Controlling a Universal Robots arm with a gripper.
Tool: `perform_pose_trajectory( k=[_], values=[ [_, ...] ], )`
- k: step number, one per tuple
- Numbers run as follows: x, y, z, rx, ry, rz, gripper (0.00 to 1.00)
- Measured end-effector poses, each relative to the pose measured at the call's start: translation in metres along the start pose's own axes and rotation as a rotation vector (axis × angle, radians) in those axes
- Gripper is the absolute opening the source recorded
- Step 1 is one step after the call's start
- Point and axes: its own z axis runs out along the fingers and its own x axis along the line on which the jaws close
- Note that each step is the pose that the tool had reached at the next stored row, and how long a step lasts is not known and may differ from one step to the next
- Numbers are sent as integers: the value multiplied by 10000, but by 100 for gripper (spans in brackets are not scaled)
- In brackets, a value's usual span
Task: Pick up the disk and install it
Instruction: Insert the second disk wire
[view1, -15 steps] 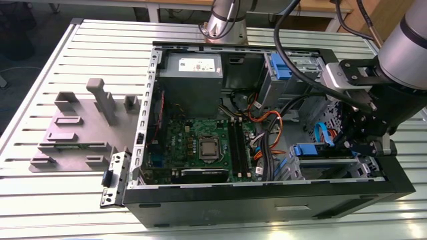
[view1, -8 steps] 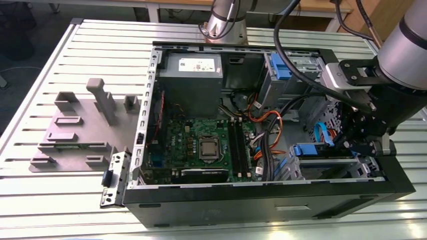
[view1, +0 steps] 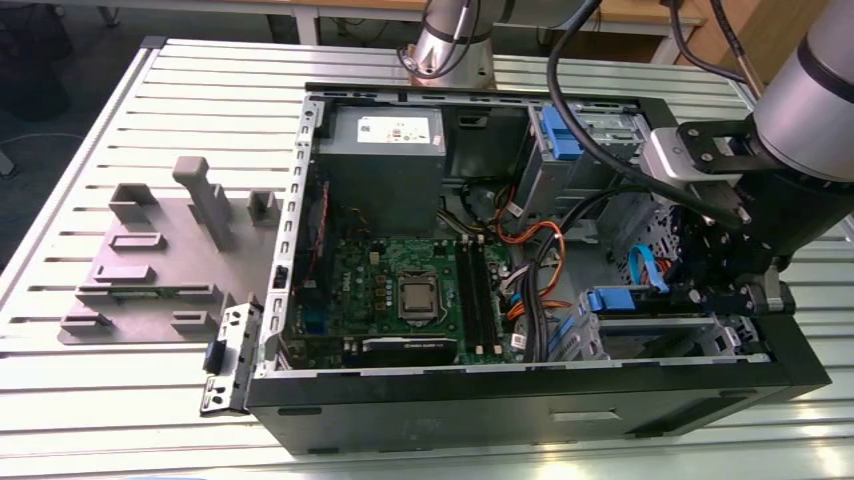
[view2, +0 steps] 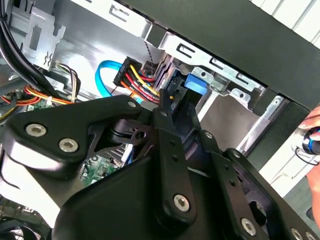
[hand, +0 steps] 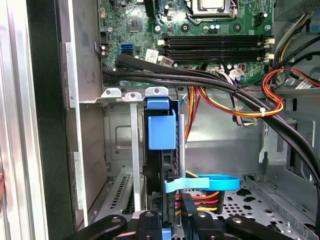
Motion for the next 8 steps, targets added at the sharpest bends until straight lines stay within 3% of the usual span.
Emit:
perform_pose_trajectory(
  k=[3,8],
  values=[
    [-1,-1,-15,0,2,0,30],
    [-5,-11,-108,0,0,0,30]
  ],
)
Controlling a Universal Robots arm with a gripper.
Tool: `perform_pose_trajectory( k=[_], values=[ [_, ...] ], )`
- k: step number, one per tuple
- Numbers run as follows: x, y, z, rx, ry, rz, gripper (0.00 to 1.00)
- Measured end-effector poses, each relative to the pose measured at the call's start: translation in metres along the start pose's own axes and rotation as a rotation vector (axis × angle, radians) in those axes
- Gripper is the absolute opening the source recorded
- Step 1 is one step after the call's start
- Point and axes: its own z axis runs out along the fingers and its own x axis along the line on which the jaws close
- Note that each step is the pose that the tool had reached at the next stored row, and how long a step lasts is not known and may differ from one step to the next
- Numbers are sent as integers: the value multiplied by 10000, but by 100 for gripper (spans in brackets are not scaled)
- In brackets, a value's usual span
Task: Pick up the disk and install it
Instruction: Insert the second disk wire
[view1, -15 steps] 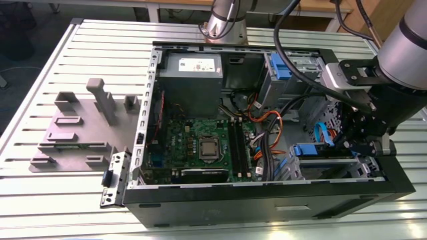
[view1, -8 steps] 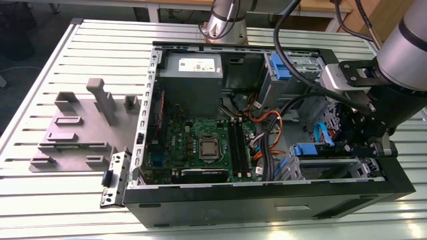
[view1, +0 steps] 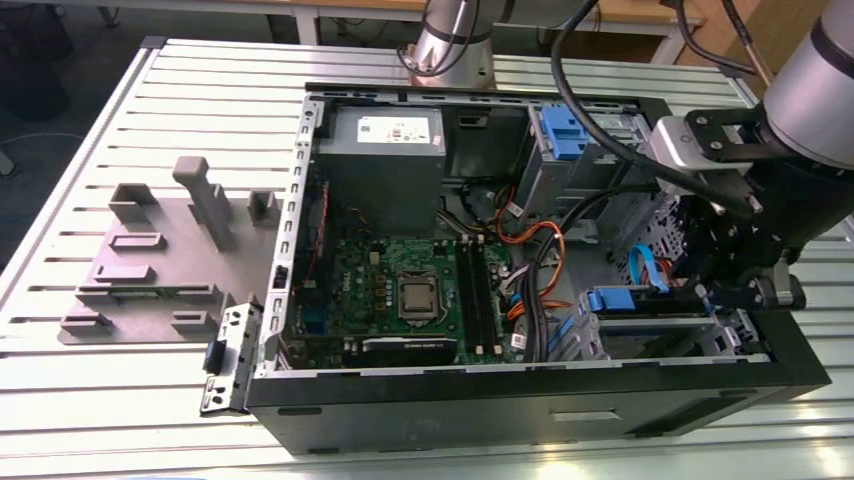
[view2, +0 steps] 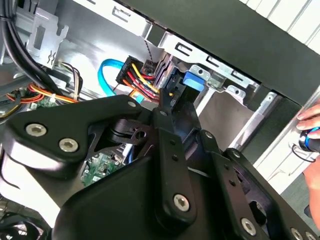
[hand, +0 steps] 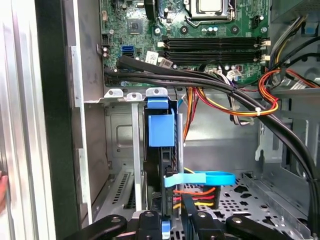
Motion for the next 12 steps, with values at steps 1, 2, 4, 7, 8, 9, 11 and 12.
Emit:
perform_pose_trajectory(
  k=[1,2,4,7,8,9,11,12],
  values=[
    [-2,-2,-20,0,0,0,30],
    [-3,-4,-40,0,0,0,30],
    [-5,-8,-80,0,0,0,30],
    [-6,-11,-107,0,-1,0,30],
    [-6,-11,-107,0,-2,0,30],
    [-6,-11,-107,0,-2,0,30],
    [-6,-11,-109,0,0,-1,30],
    [-6,-11,-109,-31,2,0,30]
  ],
)
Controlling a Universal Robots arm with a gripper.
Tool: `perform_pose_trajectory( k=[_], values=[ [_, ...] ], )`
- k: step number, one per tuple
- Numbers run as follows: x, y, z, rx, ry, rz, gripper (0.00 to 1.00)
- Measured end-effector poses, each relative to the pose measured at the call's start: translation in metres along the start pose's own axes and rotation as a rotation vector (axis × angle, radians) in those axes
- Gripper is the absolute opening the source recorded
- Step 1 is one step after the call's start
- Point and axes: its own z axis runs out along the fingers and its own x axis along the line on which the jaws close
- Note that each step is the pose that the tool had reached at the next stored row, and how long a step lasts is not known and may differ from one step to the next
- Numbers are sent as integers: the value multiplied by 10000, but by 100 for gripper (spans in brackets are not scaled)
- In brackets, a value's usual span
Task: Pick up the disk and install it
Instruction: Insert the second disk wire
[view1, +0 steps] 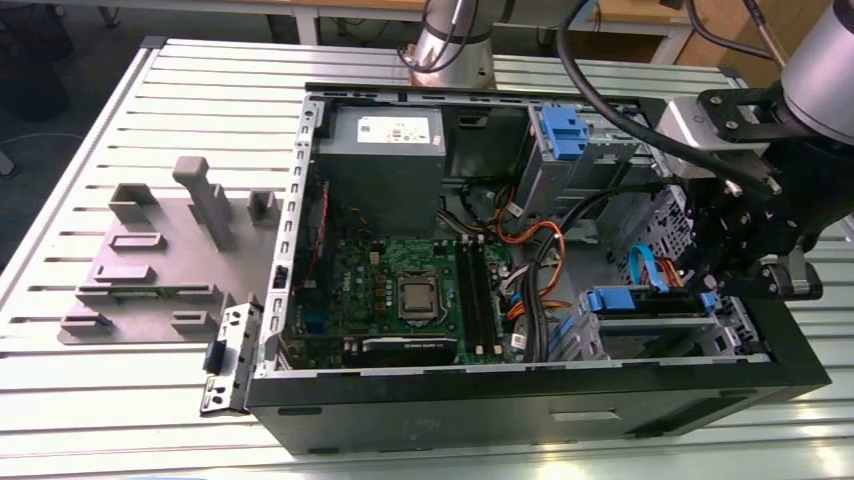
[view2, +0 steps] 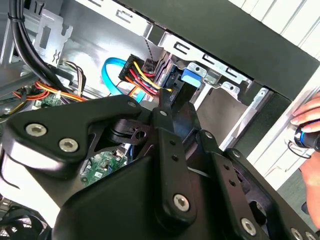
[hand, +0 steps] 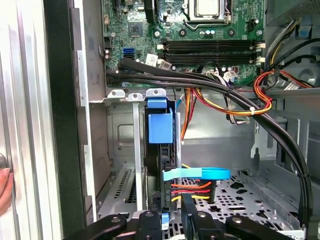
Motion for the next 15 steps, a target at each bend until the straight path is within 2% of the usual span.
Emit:
perform_pose_trajectory(
  k=[1,2,5,6,10,15],
  values=[
    [0,-1,0,-102,7,1,30],
    [0,-2,3,-240,11,5,30],
    [0,-7,10,-770,33,16,30],
    [-1,-7,10,-832,35,17,30],
    [0,-8,10,-867,38,17,30],
    [0,-10,-15,-868,34,18,30]
  ],
)
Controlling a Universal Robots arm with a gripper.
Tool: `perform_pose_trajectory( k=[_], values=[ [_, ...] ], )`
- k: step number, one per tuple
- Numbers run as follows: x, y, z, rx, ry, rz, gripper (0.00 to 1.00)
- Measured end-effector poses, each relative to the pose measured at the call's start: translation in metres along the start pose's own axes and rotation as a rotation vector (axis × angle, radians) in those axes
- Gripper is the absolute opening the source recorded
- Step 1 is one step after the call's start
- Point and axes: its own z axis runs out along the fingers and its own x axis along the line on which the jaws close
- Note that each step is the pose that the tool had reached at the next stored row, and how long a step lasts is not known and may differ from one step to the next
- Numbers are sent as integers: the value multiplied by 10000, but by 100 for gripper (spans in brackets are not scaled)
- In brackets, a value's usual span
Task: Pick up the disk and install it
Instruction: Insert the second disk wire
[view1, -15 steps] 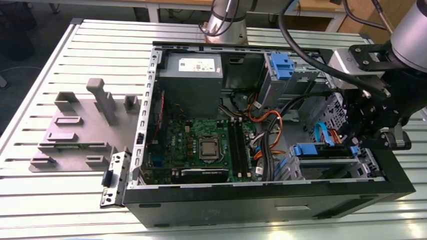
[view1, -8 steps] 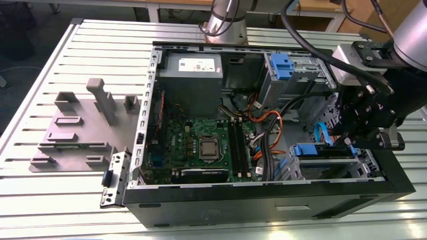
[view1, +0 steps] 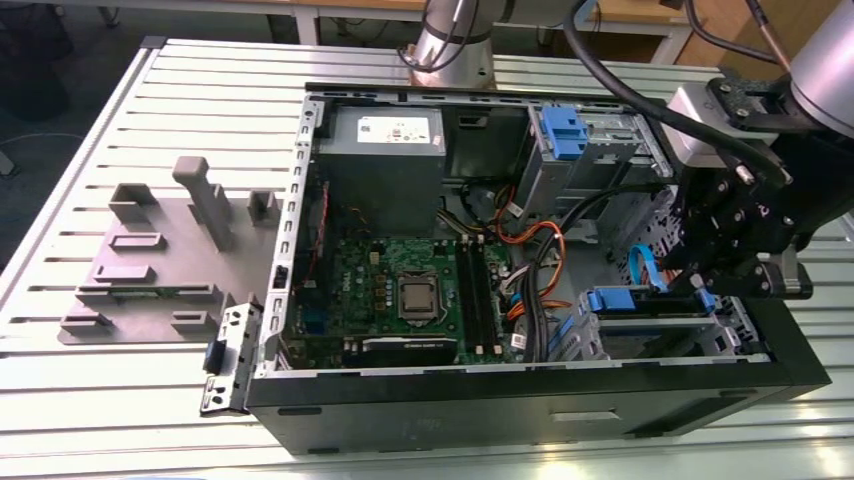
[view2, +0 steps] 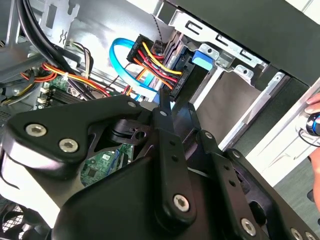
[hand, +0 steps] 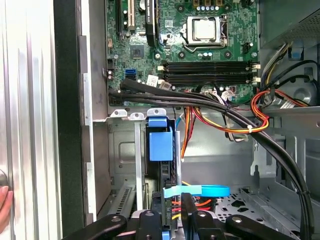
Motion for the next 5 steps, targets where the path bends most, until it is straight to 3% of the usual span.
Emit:
perform_pose_trajectory(
  k=[5],
  values=[
    [0,0,-5,0,3,0,30]
  ],
)
